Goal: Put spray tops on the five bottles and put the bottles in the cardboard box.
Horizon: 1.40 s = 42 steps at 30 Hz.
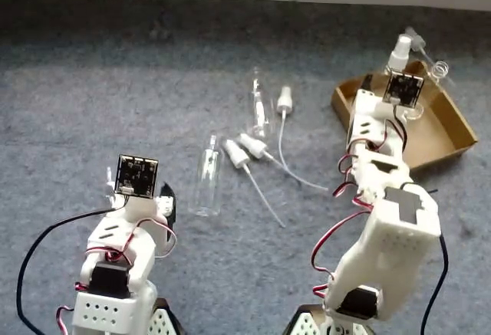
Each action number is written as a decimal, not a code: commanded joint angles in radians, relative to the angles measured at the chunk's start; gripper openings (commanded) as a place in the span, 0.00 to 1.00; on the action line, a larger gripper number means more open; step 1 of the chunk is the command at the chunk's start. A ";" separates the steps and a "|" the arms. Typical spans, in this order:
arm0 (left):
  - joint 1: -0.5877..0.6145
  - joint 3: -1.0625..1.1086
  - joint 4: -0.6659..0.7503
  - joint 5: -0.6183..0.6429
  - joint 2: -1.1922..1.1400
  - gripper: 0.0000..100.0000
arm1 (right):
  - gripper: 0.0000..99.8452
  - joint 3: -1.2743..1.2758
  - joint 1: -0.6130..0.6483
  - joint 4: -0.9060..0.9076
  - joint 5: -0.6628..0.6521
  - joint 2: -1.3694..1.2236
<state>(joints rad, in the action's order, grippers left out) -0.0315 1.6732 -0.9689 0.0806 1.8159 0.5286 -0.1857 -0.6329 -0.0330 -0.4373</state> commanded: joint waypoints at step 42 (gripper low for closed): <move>0.005 0.021 0.021 0.005 0.008 0.00 | 0.34 -0.067 0.016 0.194 -0.026 0.090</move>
<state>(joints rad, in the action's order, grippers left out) -0.0315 1.6732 -0.9659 0.0806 1.8159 0.4611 -0.1780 -0.4795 -0.0545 -0.4695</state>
